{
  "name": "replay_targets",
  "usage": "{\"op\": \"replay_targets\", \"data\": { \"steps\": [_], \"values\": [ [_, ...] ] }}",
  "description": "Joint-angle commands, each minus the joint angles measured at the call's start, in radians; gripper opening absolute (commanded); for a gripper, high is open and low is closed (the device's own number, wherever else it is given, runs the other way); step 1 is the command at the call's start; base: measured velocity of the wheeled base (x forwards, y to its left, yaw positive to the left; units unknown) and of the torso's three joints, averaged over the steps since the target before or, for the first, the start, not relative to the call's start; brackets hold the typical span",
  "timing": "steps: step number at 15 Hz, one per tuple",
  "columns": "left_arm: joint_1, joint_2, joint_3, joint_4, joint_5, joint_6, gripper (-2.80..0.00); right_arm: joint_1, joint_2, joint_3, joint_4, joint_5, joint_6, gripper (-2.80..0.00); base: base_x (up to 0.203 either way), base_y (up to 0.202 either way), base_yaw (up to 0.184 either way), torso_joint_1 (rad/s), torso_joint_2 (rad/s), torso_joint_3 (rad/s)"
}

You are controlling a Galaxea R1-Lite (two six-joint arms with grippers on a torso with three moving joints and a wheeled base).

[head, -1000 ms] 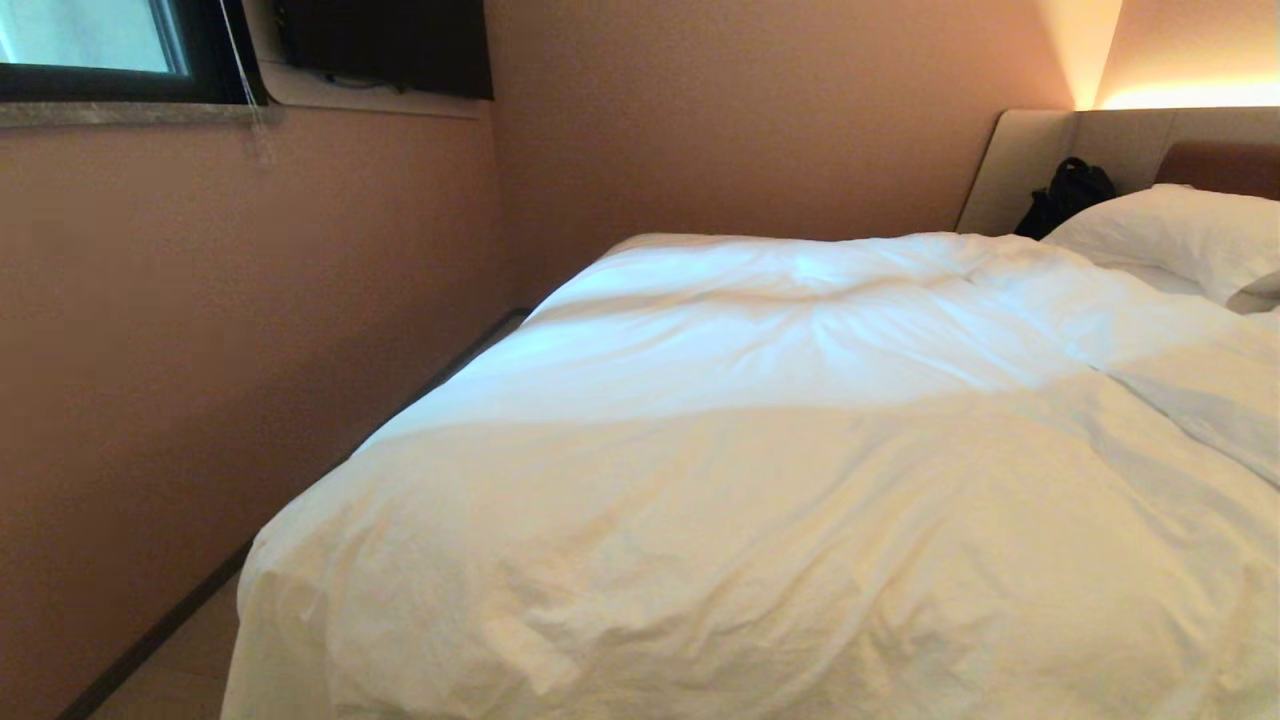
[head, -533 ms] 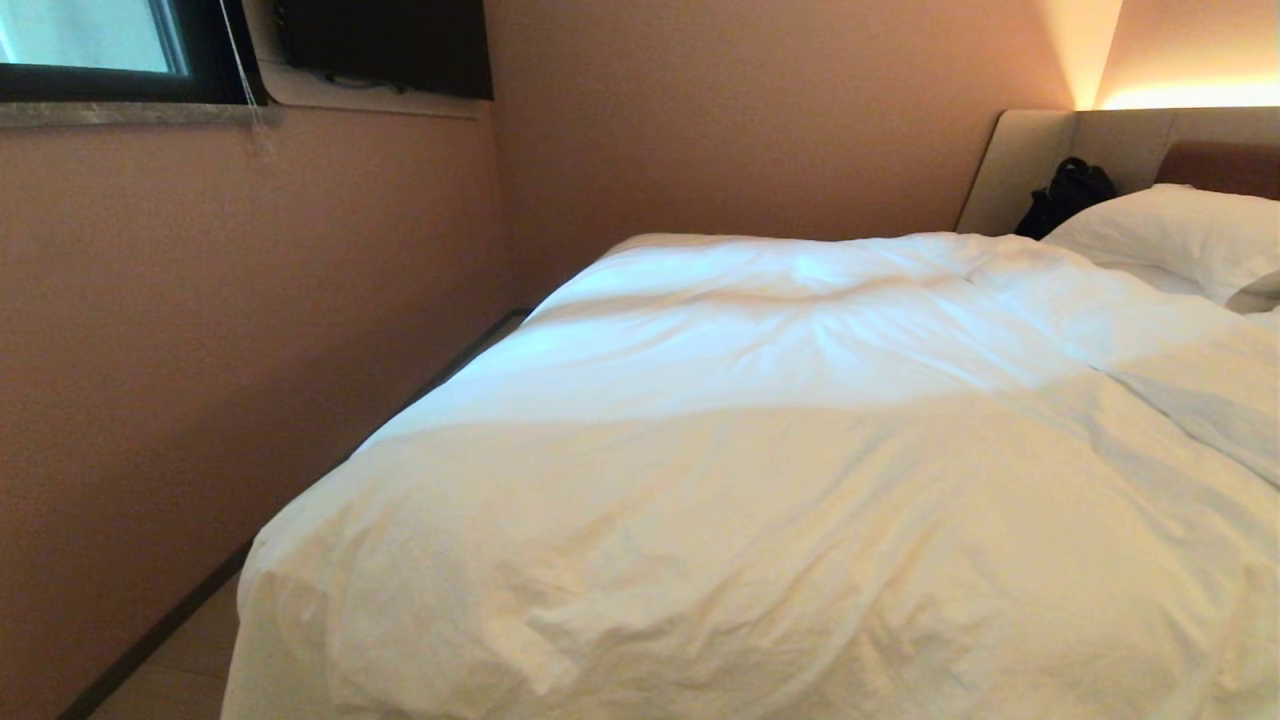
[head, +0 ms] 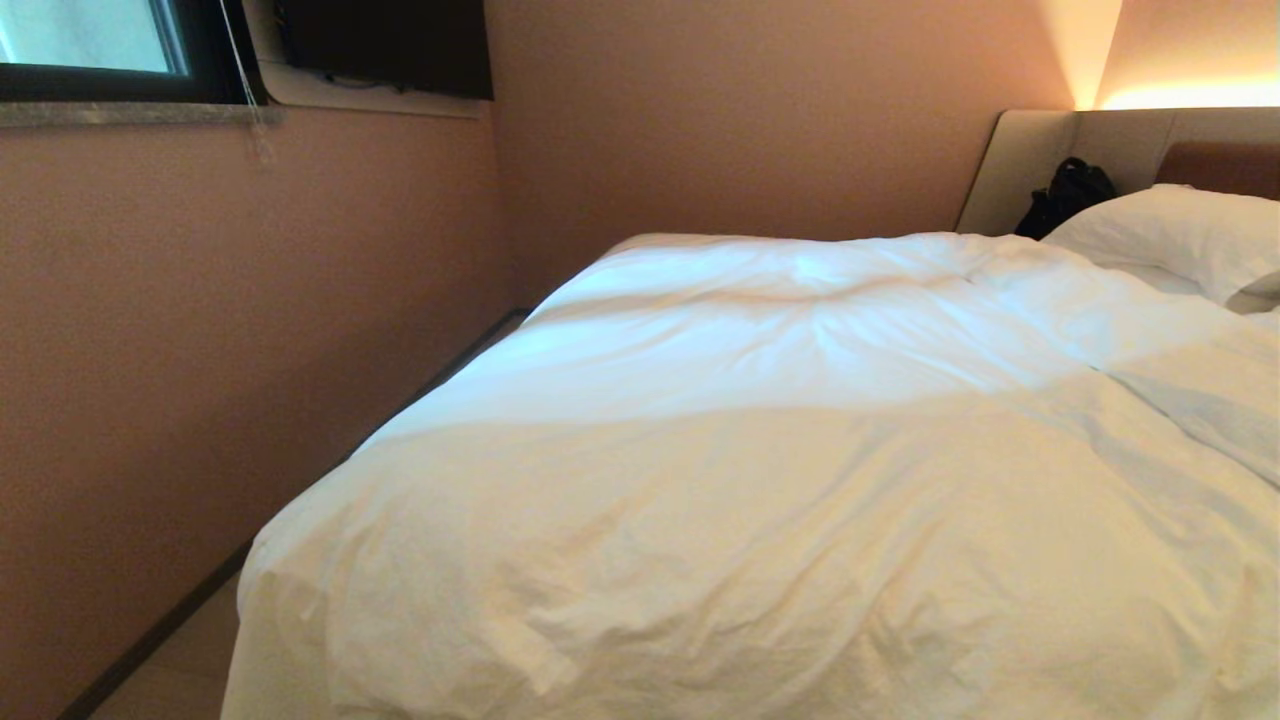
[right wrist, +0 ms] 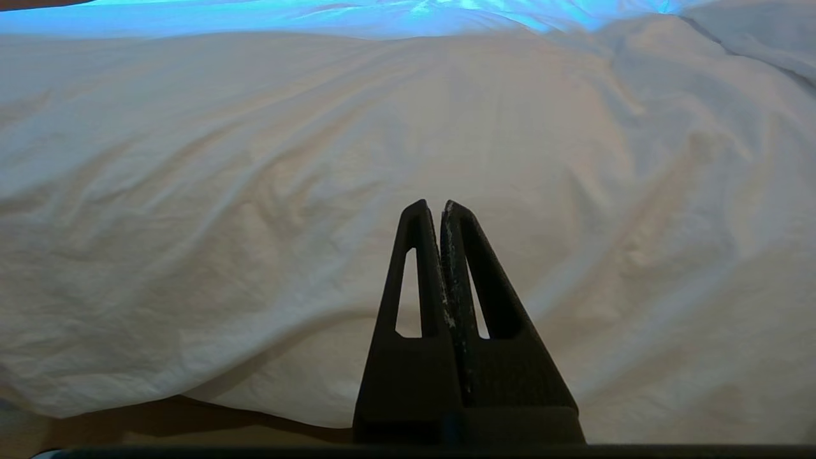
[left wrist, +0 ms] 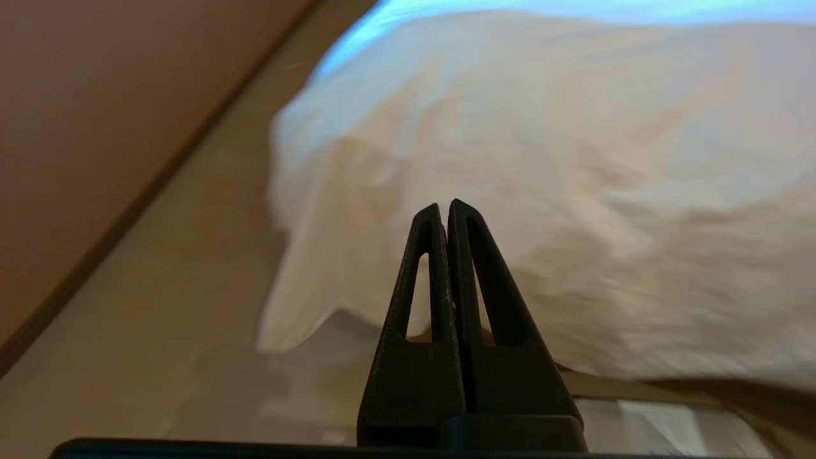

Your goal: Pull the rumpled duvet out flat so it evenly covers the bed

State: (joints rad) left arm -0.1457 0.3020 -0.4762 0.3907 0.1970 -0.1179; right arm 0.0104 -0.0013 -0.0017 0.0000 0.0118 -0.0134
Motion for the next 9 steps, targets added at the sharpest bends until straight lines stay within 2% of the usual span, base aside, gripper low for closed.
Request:
{"op": "replay_targets", "data": {
  "steps": [1,2,4,6,9],
  "values": [
    [0.127,0.030,-0.009,0.010,-0.009,0.001,-2.80,-0.001,0.001,0.000,0.000,0.000,0.000,-2.80,0.000,0.000,0.000,0.000,0.00,0.000],
    [0.157,0.025,-0.006,0.013,-0.035,0.001,-2.80,0.000,0.001,0.000,0.000,0.000,0.000,-2.80,0.000,0.000,0.000,0.000,0.00,0.000],
    [0.172,-0.034,0.027,-0.003,-0.083,-0.014,-2.80,-0.001,0.001,0.000,0.000,0.000,0.000,-2.80,0.000,0.000,0.000,0.000,0.00,0.000],
    [0.174,-0.073,0.105,-0.164,-0.097,-0.043,-2.80,0.000,0.001,0.000,0.000,0.000,0.000,-2.80,0.000,0.000,0.000,0.000,0.00,0.000],
    [0.173,-0.079,0.213,-0.431,-0.094,-0.015,-2.80,0.000,0.001,0.000,0.000,0.000,0.000,-2.80,0.000,0.000,0.000,0.000,0.00,0.000]
  ]
}}
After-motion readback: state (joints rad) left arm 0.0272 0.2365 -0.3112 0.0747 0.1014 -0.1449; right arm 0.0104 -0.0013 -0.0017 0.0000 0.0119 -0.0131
